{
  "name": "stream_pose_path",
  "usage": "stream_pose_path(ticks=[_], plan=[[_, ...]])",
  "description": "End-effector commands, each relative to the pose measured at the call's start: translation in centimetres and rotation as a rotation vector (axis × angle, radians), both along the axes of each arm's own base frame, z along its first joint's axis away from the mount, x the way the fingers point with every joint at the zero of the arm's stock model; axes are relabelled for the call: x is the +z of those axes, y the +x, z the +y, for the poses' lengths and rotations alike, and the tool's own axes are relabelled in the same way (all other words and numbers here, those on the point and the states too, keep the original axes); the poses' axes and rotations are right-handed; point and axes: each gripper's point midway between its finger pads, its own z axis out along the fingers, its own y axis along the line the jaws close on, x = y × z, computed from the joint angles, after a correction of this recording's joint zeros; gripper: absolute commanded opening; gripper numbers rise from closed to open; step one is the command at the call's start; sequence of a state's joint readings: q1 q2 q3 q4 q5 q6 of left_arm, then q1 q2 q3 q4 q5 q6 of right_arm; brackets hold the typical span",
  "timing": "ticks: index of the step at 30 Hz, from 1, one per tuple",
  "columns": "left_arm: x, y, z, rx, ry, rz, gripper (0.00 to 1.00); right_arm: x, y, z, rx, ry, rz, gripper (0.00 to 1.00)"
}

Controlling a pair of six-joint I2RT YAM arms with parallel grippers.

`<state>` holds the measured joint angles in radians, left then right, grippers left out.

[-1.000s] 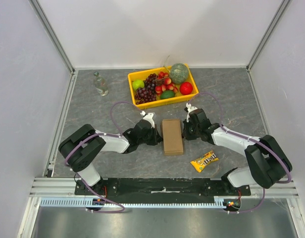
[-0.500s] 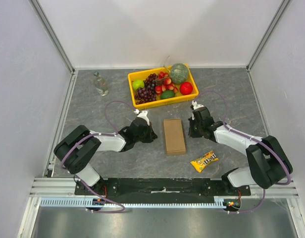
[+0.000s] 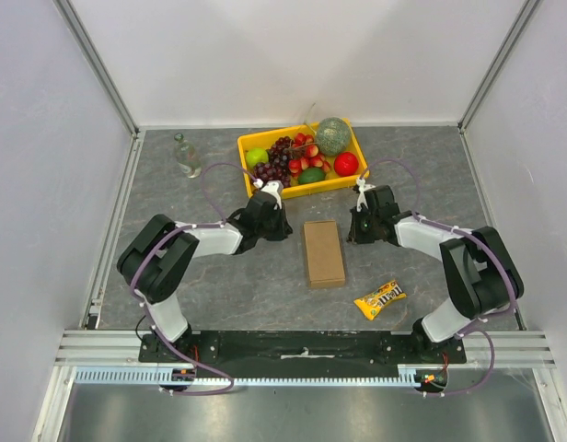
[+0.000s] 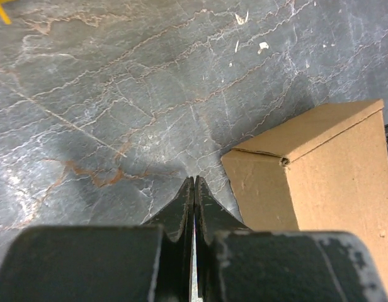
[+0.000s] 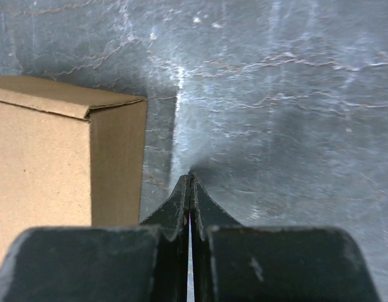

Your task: Fold the paper box

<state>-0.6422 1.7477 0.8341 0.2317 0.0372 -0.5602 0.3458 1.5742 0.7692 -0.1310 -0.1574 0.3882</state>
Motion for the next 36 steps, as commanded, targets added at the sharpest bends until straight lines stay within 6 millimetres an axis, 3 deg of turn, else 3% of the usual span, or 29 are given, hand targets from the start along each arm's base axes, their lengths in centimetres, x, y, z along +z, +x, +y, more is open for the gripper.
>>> stream_pose_path(ticks=[1, 14, 25, 29, 36], plan=[[-0.5, 0.2, -0.9, -0.078, 0.017, 0.006, 0.02, 1.3, 1.2, 2.4, 0.095, 0.094, -0.037, 0.00], [-2.4, -0.1, -2.6, -0.127, -0.006, 0.061, 0.02, 0.4, 0.8, 3.6, 0.124, 0.150, 0.003, 0.00], [-2.5, -1.5, -5.6, -0.186, -0.027, 0.070, 0.02, 1.1, -0.3, 5.5, 0.169, 0.211, 0.010, 0.00], [-3.0, -1.9, -4.9, -0.170, -0.004, 0.074, 0.02, 0.8, -0.2, 4.6, 0.128, 0.173, 0.003, 0.00], [-4.0, -2.7, -1.6, -0.104, 0.049, 0.085, 0.02, 0.2, -0.4, 1.5, 0.008, 0.054, -0.006, 0.00]])
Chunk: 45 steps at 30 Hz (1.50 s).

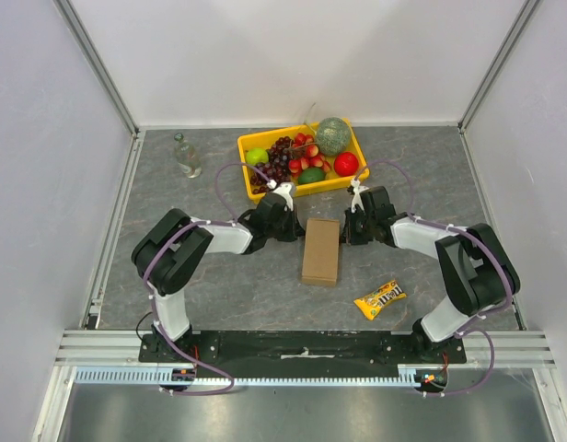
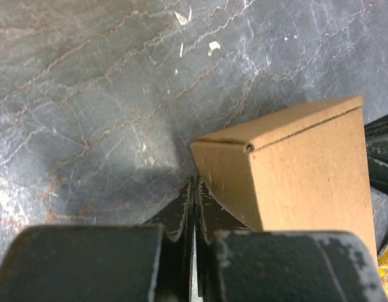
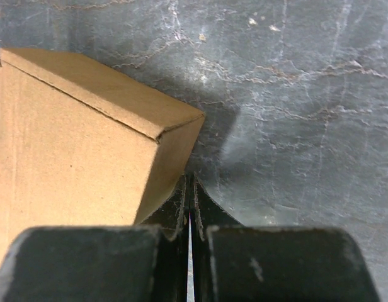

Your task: Fold the paper box

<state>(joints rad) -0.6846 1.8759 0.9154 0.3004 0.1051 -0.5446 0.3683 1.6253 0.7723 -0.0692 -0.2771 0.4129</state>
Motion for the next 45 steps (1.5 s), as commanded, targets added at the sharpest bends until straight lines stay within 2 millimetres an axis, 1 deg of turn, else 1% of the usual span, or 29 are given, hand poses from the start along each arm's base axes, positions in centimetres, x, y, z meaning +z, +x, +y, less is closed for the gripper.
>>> stream_pose_path(ticks=[1, 5, 8, 13, 18, 19, 20, 22, 24, 25, 26, 28, 30, 32, 35, 37, 39, 41, 43, 45], plan=[[-2.9, -3.0, 2.6, 0.005, 0.094, 0.084, 0.02, 0.5, 0.0, -1.7, -0.077, -0.061, -0.032, 0.00], [-3.2, -3.4, 3.1, 0.010, 0.102, 0.085, 0.02, 0.3, -0.3, -2.5, -0.092, -0.095, -0.034, 0.00], [-3.2, -3.3, 2.9, 0.005, 0.093, 0.085, 0.02, 0.5, 0.0, -2.3, -0.083, -0.092, -0.041, 0.00], [-2.3, -2.9, 1.5, -0.026, 0.049, 0.078, 0.02, 1.2, 1.0, -0.4, -0.033, -0.018, -0.050, 0.00], [-1.6, -2.8, 0.5, -0.054, 0.017, 0.072, 0.02, 1.3, 1.2, 1.2, -0.002, 0.063, -0.039, 0.00], [-1.5, -2.9, 0.3, -0.061, 0.013, 0.074, 0.02, 1.2, 1.1, 1.4, 0.000, 0.074, -0.030, 0.00], [-1.5, -3.1, 0.1, -0.069, 0.010, 0.075, 0.02, 1.4, 1.3, 1.8, 0.006, 0.096, -0.042, 0.00], [-1.7, -3.4, 0.0, -0.075, 0.013, 0.078, 0.02, 1.3, 1.1, 1.9, 0.002, 0.105, -0.035, 0.00], [-2.1, -3.6, 0.6, -0.055, 0.029, 0.091, 0.02, 0.8, 1.0, 1.1, -0.028, 0.072, -0.032, 0.00], [-2.5, -3.9, 1.2, -0.034, 0.047, 0.100, 0.02, 0.6, 1.0, 0.5, -0.046, 0.045, -0.034, 0.00], [-2.9, -4.0, 2.0, -0.002, 0.061, 0.110, 0.02, 0.2, 0.5, -0.4, -0.069, 0.006, -0.020, 0.00], [-3.9, -5.0, 3.7, 0.041, 0.082, 0.156, 0.02, -0.3, -0.3, -1.7, -0.099, -0.056, -0.004, 0.00], [-4.6, -6.3, 5.0, 0.071, 0.076, 0.182, 0.02, -0.6, -1.3, -2.5, -0.112, -0.077, 0.006, 0.00], [-4.9, -7.3, 5.4, 0.079, 0.060, 0.199, 0.02, -0.3, -2.1, -2.8, -0.120, -0.071, 0.006, 0.00], [-5.1, -8.3, 5.5, 0.073, 0.045, 0.206, 0.02, -0.1, -3.2, -2.8, -0.127, -0.054, 0.010, 0.00], [-5.0, -8.6, 5.4, 0.069, 0.046, 0.203, 0.02, 0.1, -3.6, -2.4, -0.115, -0.027, 0.009, 0.00], [-4.7, -8.8, 4.7, 0.050, 0.040, 0.194, 0.02, 0.3, -4.2, -1.3, -0.081, 0.012, 0.014, 0.00], [-4.3, -9.1, 3.5, 0.023, 0.038, 0.188, 0.02, 0.5, -4.3, -0.3, -0.053, 0.039, 0.007, 0.00], [-4.2, -9.4, 2.8, 0.013, 0.045, 0.182, 0.02, 0.6, -4.4, 0.9, -0.024, 0.063, 0.003, 0.00], [-4.0, -9.7, 2.2, 0.004, 0.041, 0.184, 0.02, 0.3, -4.8, 1.6, -0.006, 0.074, 0.020, 0.00]])
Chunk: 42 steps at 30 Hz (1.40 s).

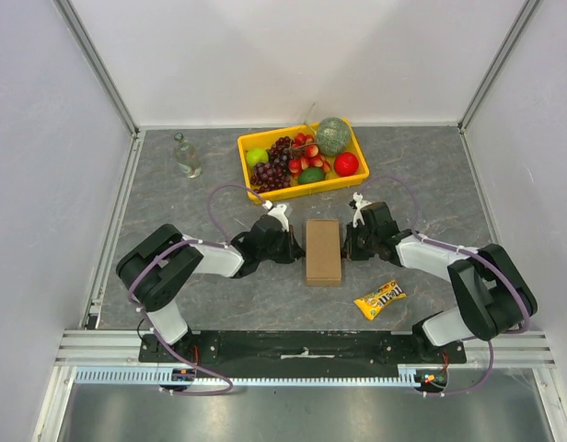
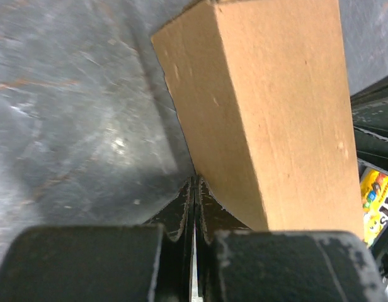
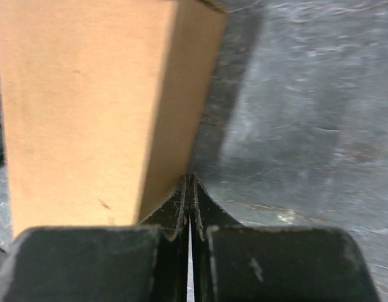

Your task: Fold the paper box

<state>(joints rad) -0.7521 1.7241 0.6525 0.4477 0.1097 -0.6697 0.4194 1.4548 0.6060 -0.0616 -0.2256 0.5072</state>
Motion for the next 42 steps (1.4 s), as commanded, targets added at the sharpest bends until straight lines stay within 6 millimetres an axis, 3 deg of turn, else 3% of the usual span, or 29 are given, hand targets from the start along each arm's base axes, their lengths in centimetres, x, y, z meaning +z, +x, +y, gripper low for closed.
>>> stream_pose_path(ticks=[1, 5, 9, 11, 17, 20, 27, 33, 36, 39, 41, 42], plan=[[-3.9, -3.6, 1.1, -0.013, 0.133, 0.136, 0.02, 0.5, -0.1, 2.4, 0.046, 0.078, -0.014, 0.00], [-4.3, -4.0, 1.2, -0.011, 0.143, 0.139, 0.02, -0.1, -0.3, 2.1, 0.036, 0.064, -0.008, 0.00], [-5.0, -4.5, 3.1, 0.019, 0.182, 0.145, 0.02, -0.8, -0.9, -0.1, -0.016, -0.032, -0.002, 0.00], [-5.3, -5.1, 4.0, 0.026, 0.195, 0.149, 0.02, -1.1, -1.5, -1.2, -0.039, -0.075, 0.006, 0.00], [-5.1, -6.7, 4.8, 0.022, 0.184, 0.164, 0.02, -1.4, -4.6, -2.0, -0.046, -0.055, 0.037, 0.00], [-4.7, -7.8, 4.1, 0.004, 0.172, 0.160, 0.02, -1.0, -5.8, -1.4, -0.027, -0.014, 0.033, 0.00], [-4.4, -10.5, 0.6, -0.074, 0.157, 0.163, 0.02, 0.0, -6.7, 1.3, 0.031, 0.066, 0.019, 0.00], [-5.2, -11.0, 1.5, -0.040, 0.176, 0.171, 0.02, -0.5, -7.0, 1.8, 0.036, 0.096, 0.037, 0.00], [-5.5, -11.0, 3.6, 0.027, 0.215, 0.175, 0.02, -0.8, -6.7, 0.3, -0.017, 0.025, 0.027, 0.00], [-5.0, -10.8, 6.1, 0.112, 0.208, 0.179, 0.02, 0.1, -5.6, -2.1, -0.126, -0.068, -0.022, 0.02], [-3.9, -10.7, 7.0, 0.150, 0.178, 0.162, 0.07, 1.1, -4.9, -4.1, -0.213, -0.134, -0.062, 0.08], [-3.0, -10.5, 7.5, 0.169, 0.164, 0.139, 0.14, 1.8, -4.4, -5.1, -0.260, -0.163, -0.091, 0.13]])
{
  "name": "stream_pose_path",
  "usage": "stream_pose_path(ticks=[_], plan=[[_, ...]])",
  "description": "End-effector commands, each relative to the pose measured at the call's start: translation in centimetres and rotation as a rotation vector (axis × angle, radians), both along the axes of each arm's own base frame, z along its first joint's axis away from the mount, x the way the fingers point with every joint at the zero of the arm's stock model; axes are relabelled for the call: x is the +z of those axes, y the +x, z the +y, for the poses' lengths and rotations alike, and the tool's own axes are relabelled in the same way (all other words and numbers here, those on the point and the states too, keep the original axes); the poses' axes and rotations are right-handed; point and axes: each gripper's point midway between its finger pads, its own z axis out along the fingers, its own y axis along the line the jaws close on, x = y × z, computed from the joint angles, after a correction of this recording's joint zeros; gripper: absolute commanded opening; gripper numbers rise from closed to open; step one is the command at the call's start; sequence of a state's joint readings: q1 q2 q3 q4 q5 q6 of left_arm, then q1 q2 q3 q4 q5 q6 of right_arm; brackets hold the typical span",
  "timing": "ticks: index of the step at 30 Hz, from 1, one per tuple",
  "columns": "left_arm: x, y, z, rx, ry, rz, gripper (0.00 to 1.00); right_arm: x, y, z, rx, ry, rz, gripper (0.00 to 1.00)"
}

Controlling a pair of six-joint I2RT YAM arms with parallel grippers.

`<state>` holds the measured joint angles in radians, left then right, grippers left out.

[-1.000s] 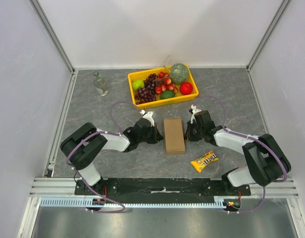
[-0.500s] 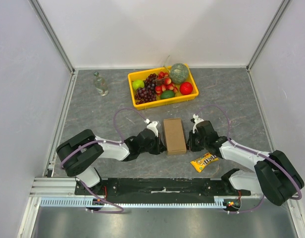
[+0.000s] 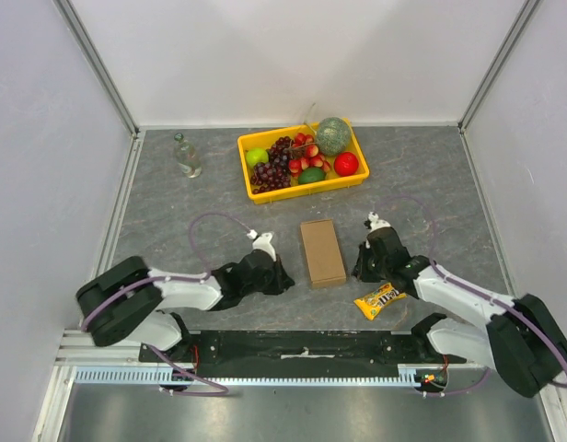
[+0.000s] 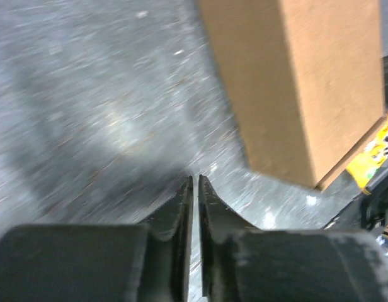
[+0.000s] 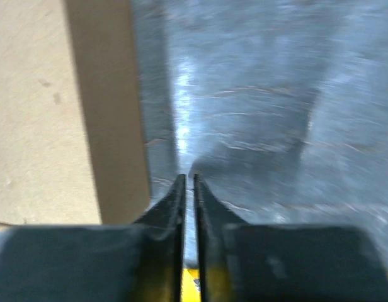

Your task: Fold the paper box

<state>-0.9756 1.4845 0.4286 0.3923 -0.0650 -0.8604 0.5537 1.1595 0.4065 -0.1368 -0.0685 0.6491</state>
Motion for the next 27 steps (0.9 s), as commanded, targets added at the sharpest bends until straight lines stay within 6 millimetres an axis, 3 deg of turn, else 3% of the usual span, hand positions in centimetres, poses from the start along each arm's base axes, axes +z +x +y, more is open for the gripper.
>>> stream_pose_path(ticks=[1, 3, 4, 6, 8, 12, 15, 21, 27], plan=[[-2.1, -1.6, 6.7, 0.143, 0.160, 0.062, 0.23, 2.7, 1.9, -4.9, -0.232, -0.155, -0.100, 0.20], [0.2, -0.9, 7.5, 0.182, 0.141, 0.001, 0.53, 4.7, 2.8, -6.3, -0.315, -0.179, -0.163, 0.35], [1.9, -0.3, 7.6, 0.198, 0.117, -0.043, 0.77, 5.8, 3.2, -7.1, -0.365, -0.186, -0.196, 0.43], [3.5, 0.2, 9.3, 0.251, 0.159, -0.087, 0.90, 7.9, 4.0, -8.4, -0.442, -0.194, -0.270, 0.63], [5.6, 1.1, 10.5, 0.306, 0.182, -0.142, 0.92, 10.0, 4.5, -9.3, -0.507, -0.184, -0.340, 0.78], [9.3, 2.0, 12.8, 0.376, 0.201, -0.249, 0.94, 14.3, 5.2, -11.5, -0.615, -0.165, -0.510, 0.95], [11.0, 2.3, 14.3, 0.408, 0.195, -0.321, 0.95, 17.4, 5.8, -12.3, -0.617, -0.142, -0.679, 0.98], [12.3, 2.2, 15.9, 0.435, 0.178, -0.388, 0.96, 18.9, 6.0, -13.2, -0.578, -0.178, -0.863, 0.98], [12.7, 2.0, 15.8, 0.391, 0.190, -0.414, 0.96, 17.6, 6.5, -13.3, -0.562, -0.252, -0.827, 0.98]])
